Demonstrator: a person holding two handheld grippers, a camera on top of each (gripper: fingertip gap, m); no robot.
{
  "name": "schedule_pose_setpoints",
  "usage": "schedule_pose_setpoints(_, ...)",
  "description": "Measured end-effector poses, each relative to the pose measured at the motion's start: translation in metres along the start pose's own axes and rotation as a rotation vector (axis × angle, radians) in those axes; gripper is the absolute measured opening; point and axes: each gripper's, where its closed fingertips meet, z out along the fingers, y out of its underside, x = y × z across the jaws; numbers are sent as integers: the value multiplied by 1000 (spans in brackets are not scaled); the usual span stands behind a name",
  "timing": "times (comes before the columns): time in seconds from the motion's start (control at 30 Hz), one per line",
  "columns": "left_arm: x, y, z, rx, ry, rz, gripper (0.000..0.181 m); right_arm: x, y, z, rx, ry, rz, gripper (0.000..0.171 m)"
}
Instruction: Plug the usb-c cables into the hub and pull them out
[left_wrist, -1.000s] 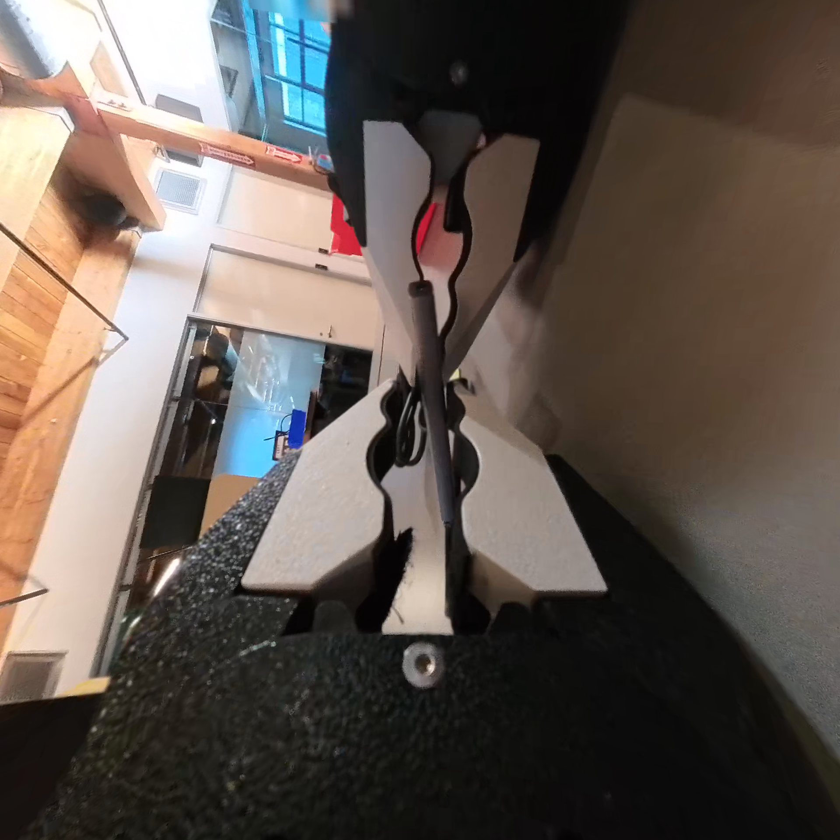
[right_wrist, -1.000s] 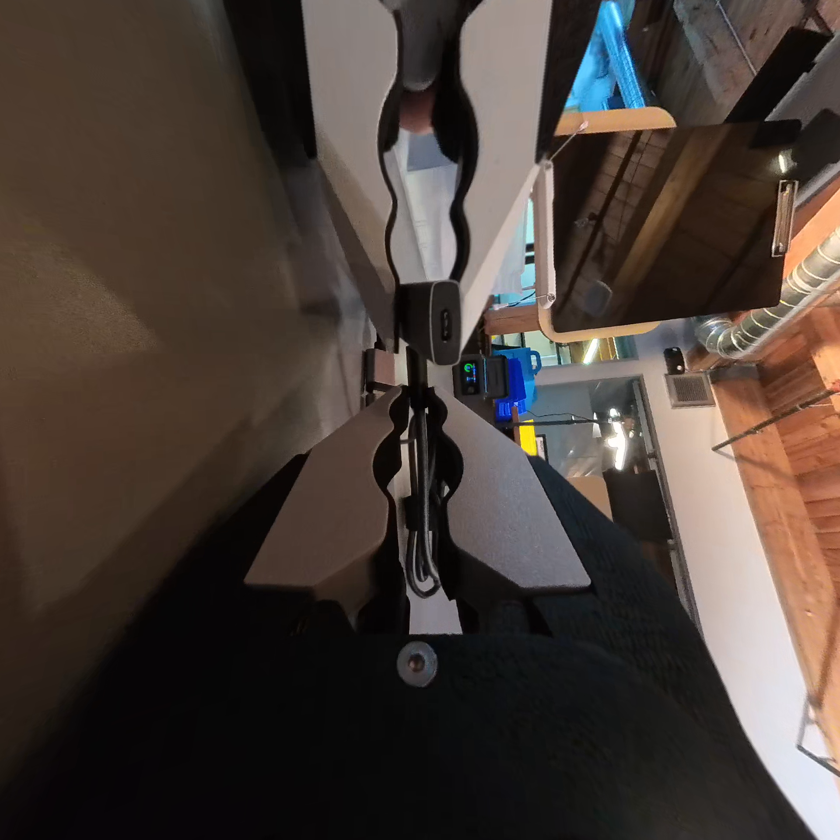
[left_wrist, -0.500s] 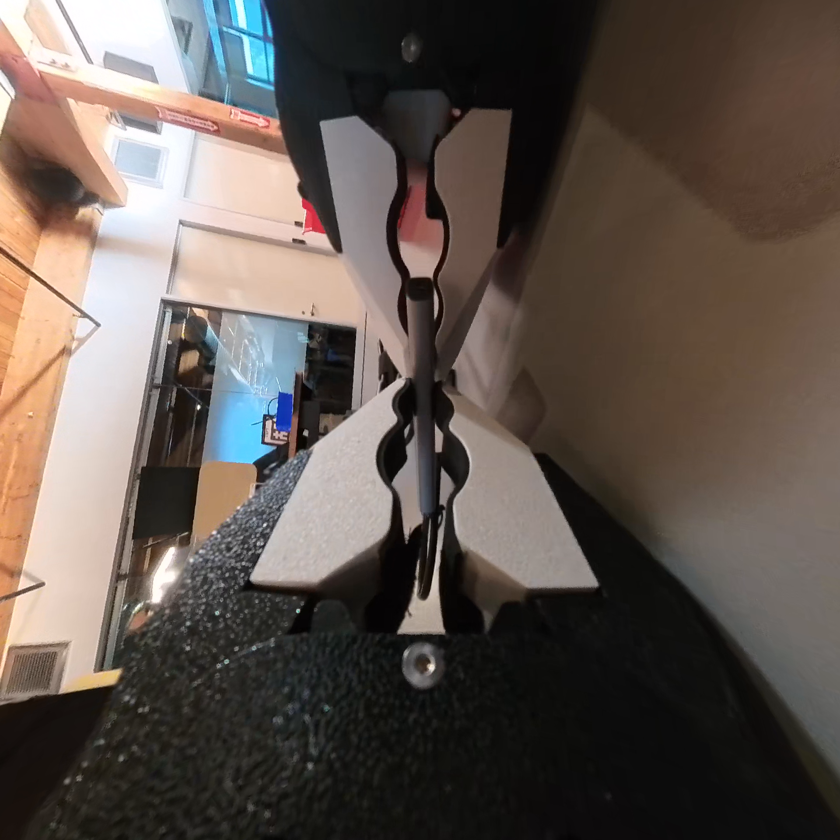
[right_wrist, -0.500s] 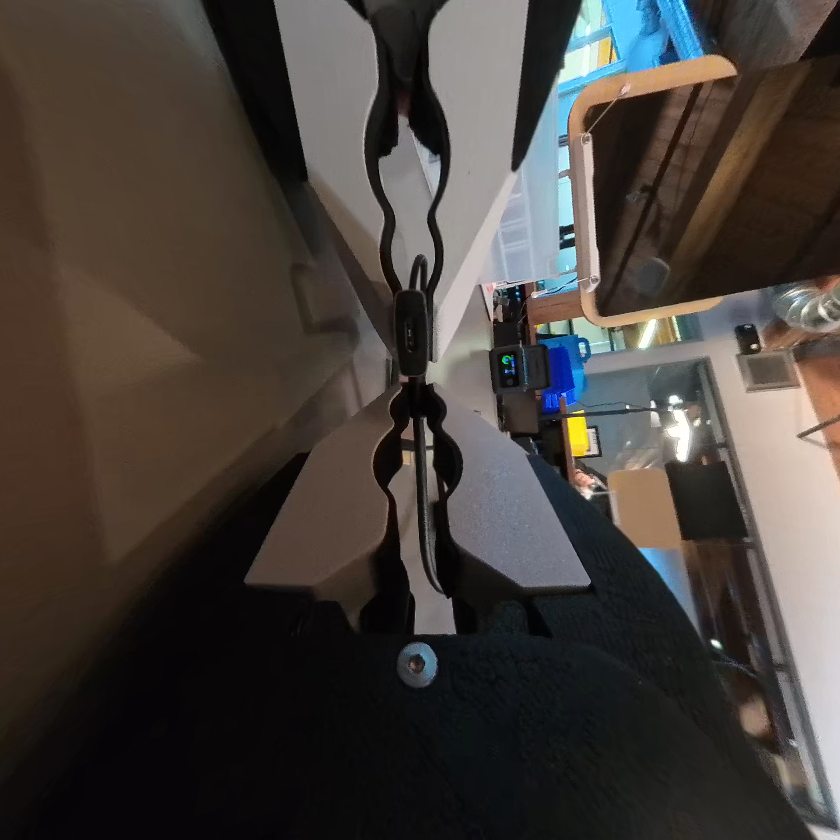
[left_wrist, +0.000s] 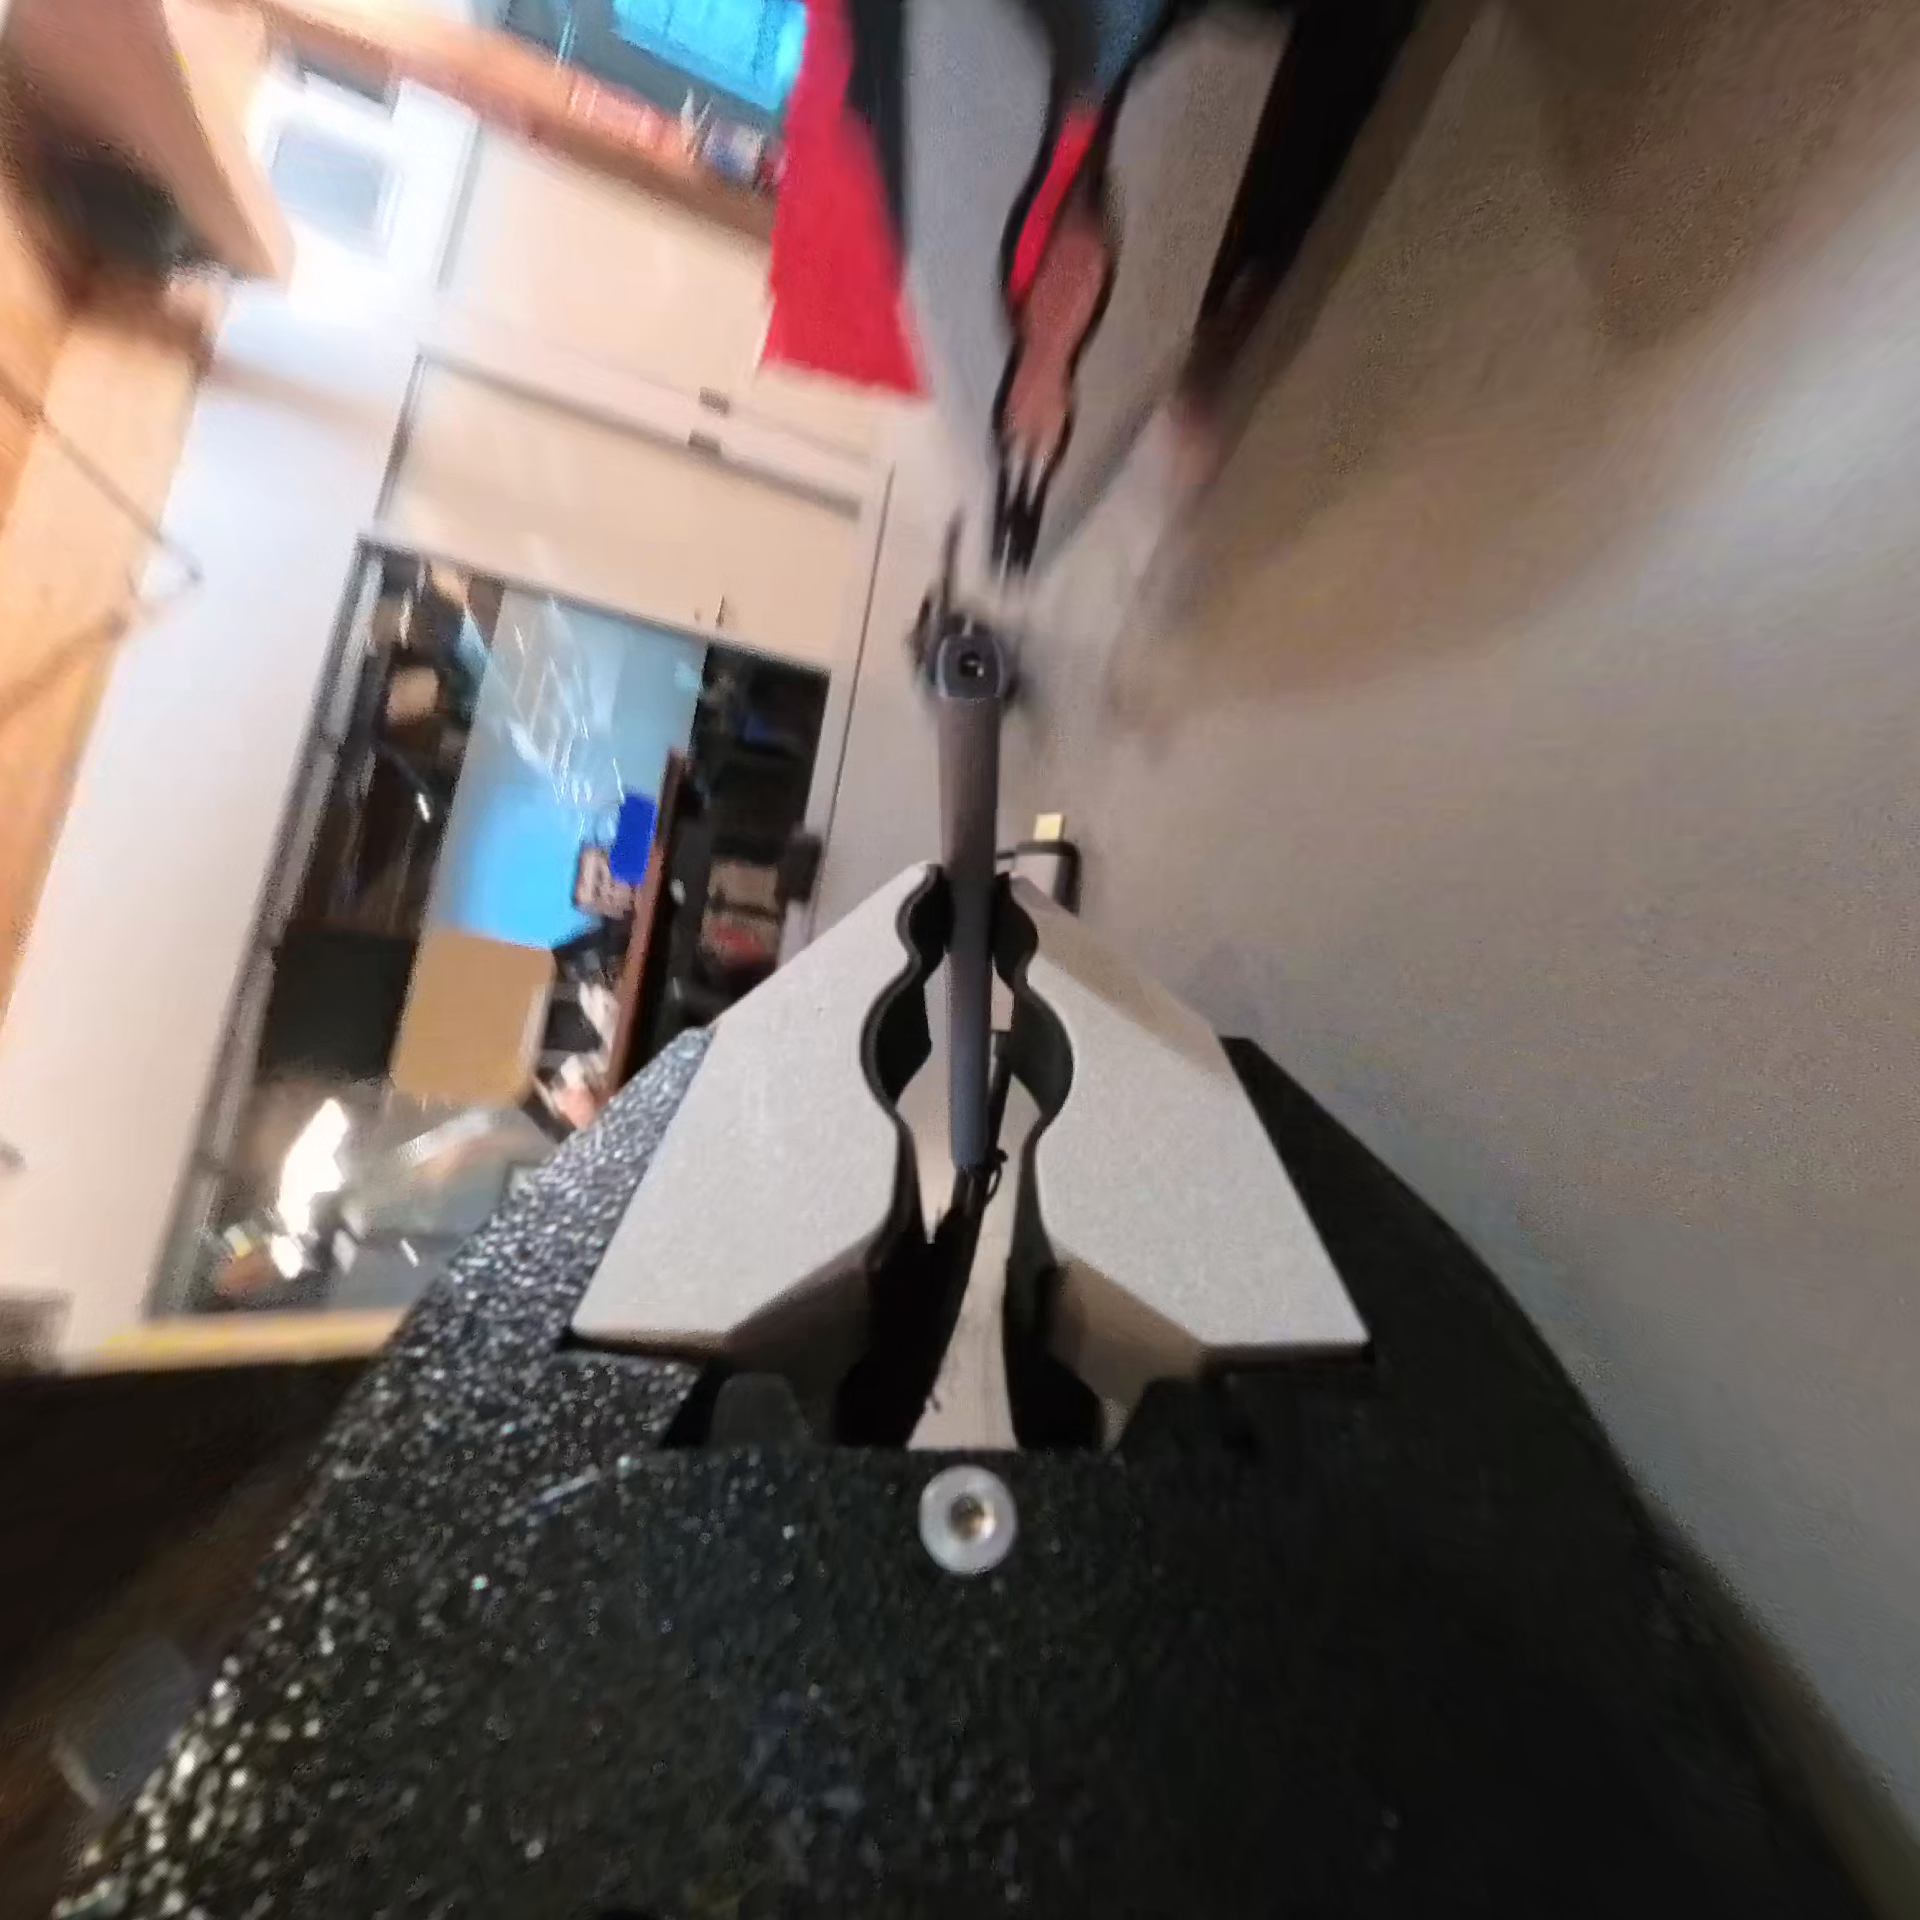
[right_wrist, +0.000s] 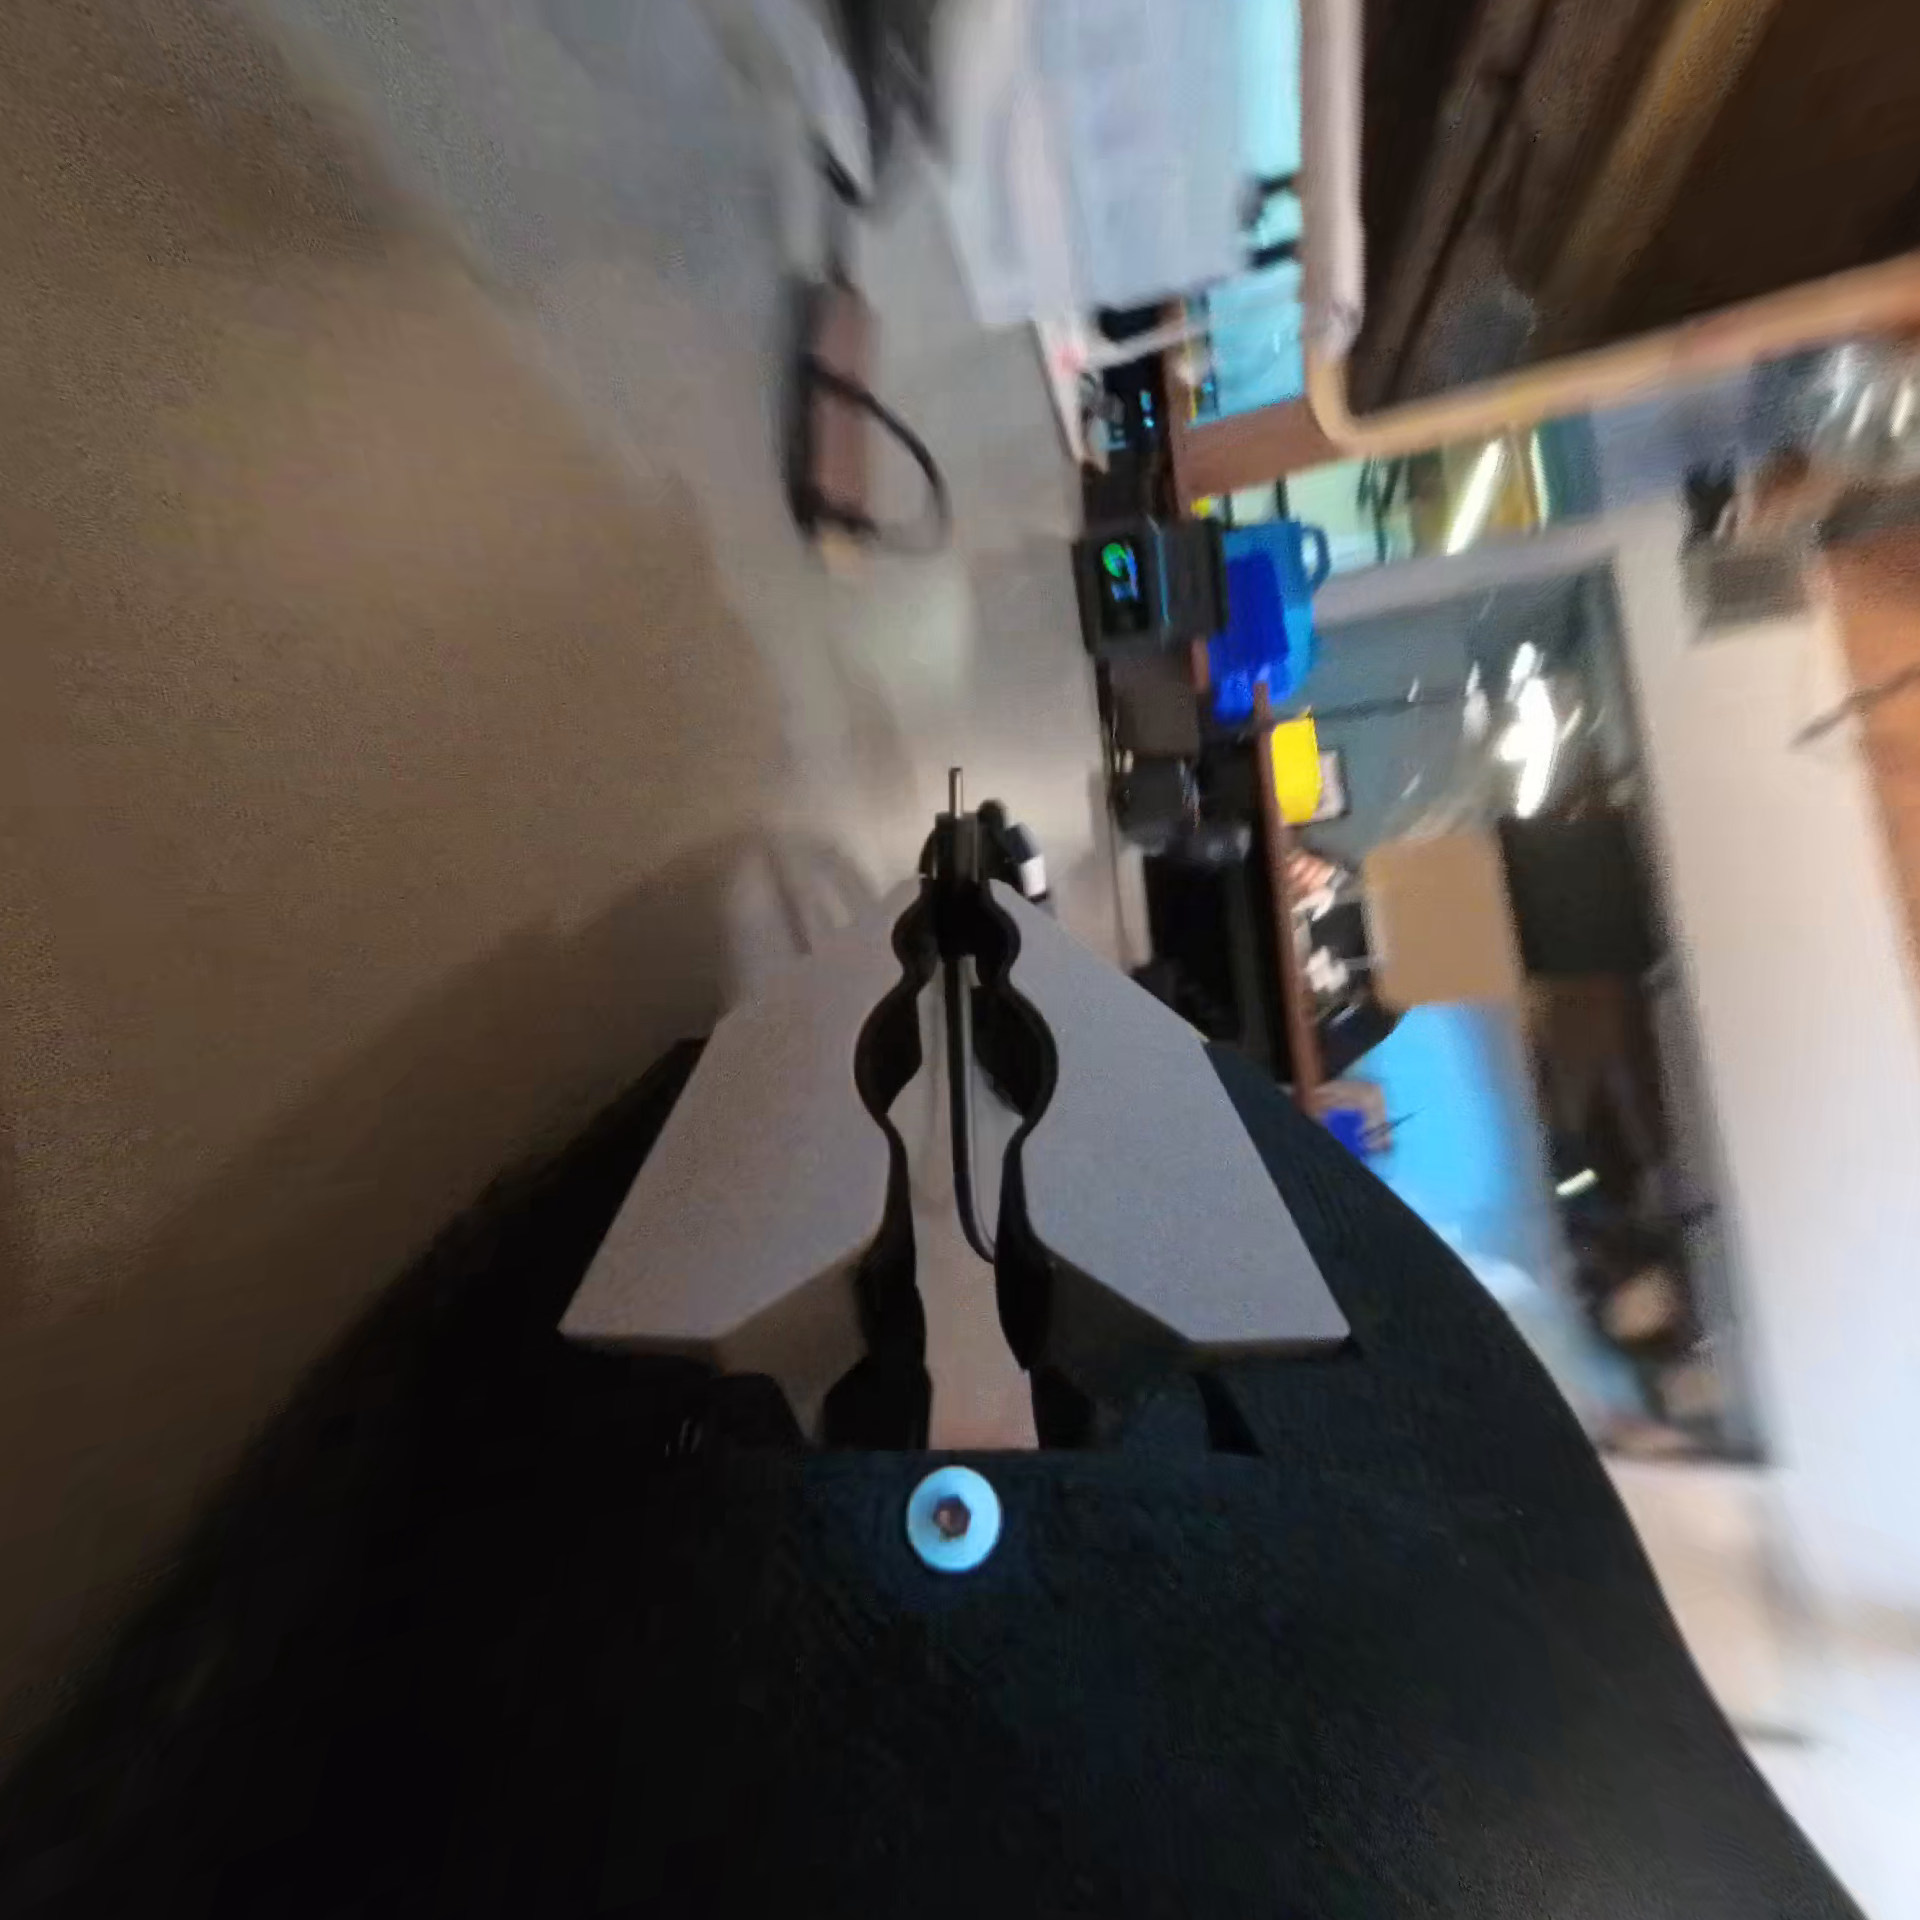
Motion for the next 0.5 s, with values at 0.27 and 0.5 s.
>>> schedule_pose_setpoints(0.27,-4,20,-10,-25,6,-19,8,9,4,-5,29,7,141,4)
schedule_pose_setpoints(0.5,2,24,-5,-49,10,59,8,76,-16,-18,58,157,155,5)
